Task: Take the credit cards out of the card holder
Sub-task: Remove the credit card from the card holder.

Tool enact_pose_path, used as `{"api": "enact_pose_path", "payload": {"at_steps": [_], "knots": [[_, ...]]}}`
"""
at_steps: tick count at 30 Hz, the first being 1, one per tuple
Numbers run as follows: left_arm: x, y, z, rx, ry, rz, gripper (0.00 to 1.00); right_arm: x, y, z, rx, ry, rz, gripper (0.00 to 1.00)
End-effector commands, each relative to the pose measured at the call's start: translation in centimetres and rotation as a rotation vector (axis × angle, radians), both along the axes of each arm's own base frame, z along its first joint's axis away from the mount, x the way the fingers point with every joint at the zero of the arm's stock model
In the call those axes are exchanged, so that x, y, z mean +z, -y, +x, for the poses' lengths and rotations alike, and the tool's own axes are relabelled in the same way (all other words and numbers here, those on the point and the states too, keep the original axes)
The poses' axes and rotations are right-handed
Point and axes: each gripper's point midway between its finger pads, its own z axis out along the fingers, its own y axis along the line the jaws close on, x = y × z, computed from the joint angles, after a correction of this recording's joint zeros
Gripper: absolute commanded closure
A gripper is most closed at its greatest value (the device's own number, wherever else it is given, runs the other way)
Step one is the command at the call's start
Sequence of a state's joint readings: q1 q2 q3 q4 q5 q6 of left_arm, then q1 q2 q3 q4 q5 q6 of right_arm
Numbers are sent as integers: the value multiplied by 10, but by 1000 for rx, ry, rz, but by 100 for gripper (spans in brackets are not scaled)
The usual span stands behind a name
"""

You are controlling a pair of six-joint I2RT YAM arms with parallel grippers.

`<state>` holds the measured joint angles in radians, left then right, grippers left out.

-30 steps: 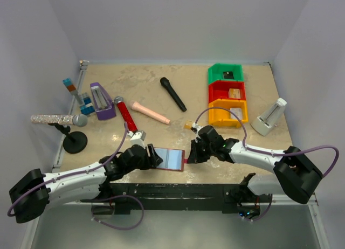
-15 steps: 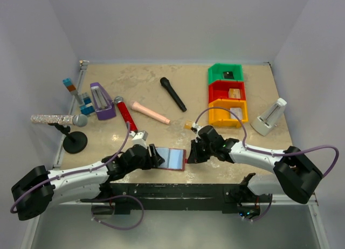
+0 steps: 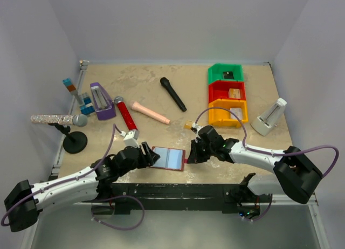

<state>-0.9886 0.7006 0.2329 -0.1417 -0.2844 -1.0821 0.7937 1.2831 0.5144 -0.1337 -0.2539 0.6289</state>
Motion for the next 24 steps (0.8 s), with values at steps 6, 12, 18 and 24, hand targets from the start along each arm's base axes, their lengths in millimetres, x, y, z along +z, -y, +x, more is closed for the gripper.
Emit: {"api": "enact_pose_path", "payload": {"at_steps": [6,12,18,24], "knots": [[0,24,1,-78,3,-42,38,5,-9,3,11,11,30,100],[-2,26,0,-87,-1,-38,38,4,-7,3,9,11,27,100],[-10,21,-1,-68,-24,-20,38,4,-8,3,7,10,30,100],[-11,15,1,-36,-22,-9,38,4,-8,3,8,11,29,100]]}}
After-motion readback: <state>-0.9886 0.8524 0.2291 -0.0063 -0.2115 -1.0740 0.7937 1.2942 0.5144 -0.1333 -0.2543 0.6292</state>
